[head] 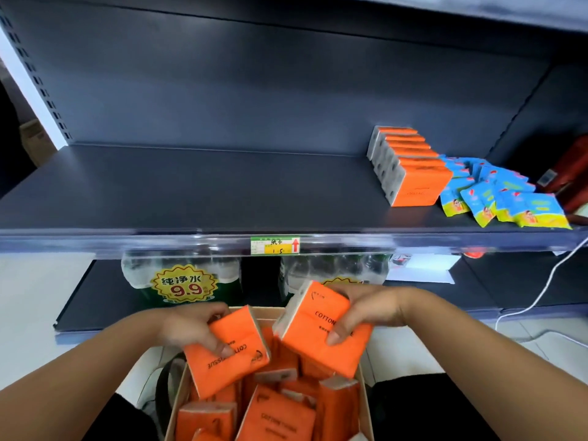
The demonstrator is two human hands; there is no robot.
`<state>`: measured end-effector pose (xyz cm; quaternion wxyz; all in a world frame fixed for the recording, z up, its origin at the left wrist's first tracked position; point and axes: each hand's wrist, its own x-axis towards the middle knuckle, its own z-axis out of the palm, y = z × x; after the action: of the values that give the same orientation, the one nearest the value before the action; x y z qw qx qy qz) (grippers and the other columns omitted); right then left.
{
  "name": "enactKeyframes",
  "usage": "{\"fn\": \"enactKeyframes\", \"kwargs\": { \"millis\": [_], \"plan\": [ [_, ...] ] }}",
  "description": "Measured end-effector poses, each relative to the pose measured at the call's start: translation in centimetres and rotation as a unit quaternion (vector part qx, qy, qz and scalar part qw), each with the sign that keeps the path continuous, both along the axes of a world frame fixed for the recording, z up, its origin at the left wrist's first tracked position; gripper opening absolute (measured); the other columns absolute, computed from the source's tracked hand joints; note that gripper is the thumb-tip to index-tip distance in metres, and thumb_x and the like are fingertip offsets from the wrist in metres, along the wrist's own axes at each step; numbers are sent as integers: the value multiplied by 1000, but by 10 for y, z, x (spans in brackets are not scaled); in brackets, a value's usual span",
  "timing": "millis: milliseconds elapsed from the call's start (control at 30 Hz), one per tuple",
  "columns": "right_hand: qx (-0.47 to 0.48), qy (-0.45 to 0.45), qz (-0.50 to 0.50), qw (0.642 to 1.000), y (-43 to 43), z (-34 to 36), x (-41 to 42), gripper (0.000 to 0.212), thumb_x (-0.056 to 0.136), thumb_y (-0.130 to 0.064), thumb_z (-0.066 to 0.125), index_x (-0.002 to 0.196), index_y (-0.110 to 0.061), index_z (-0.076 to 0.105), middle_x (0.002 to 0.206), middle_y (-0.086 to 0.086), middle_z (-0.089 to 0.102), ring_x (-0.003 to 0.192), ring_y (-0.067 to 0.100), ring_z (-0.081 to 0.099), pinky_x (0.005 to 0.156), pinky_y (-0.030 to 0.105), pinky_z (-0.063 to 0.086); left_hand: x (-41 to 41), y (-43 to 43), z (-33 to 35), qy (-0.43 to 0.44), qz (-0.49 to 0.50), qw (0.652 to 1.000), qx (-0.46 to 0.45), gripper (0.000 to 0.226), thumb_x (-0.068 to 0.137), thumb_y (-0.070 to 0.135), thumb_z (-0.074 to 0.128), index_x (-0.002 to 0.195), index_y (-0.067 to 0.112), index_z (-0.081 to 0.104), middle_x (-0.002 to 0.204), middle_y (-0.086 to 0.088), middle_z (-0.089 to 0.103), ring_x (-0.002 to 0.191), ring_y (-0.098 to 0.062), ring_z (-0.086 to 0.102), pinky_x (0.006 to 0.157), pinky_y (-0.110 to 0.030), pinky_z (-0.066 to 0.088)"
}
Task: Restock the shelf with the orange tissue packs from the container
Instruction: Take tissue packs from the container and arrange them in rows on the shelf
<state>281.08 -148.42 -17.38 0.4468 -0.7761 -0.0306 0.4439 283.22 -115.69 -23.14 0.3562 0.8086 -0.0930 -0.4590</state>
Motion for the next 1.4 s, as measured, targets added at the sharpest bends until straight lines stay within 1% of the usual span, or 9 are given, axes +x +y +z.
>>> {"fn": "enactKeyframes", "kwargs": {
  "millis": [167,333,433,667,767,867,1067,1267,1400],
  "plan": [
    [-35,-158,-74,984,-51,57,19,74,55,-14,85,121,-16,52,107,7,70,97,19,68,77,32,58,0,-22,27,-36,21,998,-51,55,72,28,84,116,15,53,110,-5,71,99,-20,70,90,-42,56],
    [-124,-292,-128,940,-105,91,52,66,62,-9,90,113,-23,52,98,-3,66,88,13,64,70,21,53,10,-59,67,-76,37,988,-127,64,65,33,87,117,14,54,110,-8,71,100,-23,69,92,-46,54],
    [-176,-355,-139,907,-135,97,77,73,59,-14,92,118,-22,49,107,0,63,97,19,61,80,28,50,17,-85,81,-85,50,982,-163,78,54,37,86,120,12,54,111,-12,70,100,-27,69,91,-45,55],
    [-280,-384,-98,874,-175,103,114,80,60,-18,90,124,-28,43,117,1,59,107,23,57,87,31,47,36,-140,93,-103,1,981,-165,56,70,26,86,113,9,54,105,-8,72,96,-24,70,87,-43,56],
    [-424,-394,-28,815,-181,97,120,95,64,-31,86,142,-33,33,141,-2,44,127,26,39,108,45,34,35,-156,94,-100,-18,981,-166,67,63,37,86,113,9,53,108,-11,71,99,-28,69,90,-48,54],
    [-490,-384,-12,782,-187,90,121,96,68,-38,82,146,-37,26,148,-2,31,136,29,25,110,54,21,35,-164,90,-92,-33,982,-162,67,63,41,86,113,12,53,109,-7,71,100,-24,69,91,-48,54],
    [-490,-418,-30,765,-193,75,116,97,70,-44,78,146,-39,18,143,0,28,134,27,23,107,54,23,31,-169,85,-80,-28,986,-145,47,75,24,83,110,12,53,105,-4,72,97,-18,70,80,-32,57],
    [-360,-469,-51,805,-203,62,114,95,71,-47,79,146,-36,22,142,-1,27,131,25,25,111,45,29,29,-156,77,-85,-18,989,-124,44,75,25,82,105,12,53,89,5,71,84,-7,69,67,-20,51],
    [-315,-511,-55,798,-204,58,116,85,73,-54,75,142,-34,30,138,-4,27,129,22,28,113,43,28,29,-130,67,-74,1,991,-109,55,68,33,88,105,10,53,91,0,72,86,-14,70,68,-24,52]
  ]
}}
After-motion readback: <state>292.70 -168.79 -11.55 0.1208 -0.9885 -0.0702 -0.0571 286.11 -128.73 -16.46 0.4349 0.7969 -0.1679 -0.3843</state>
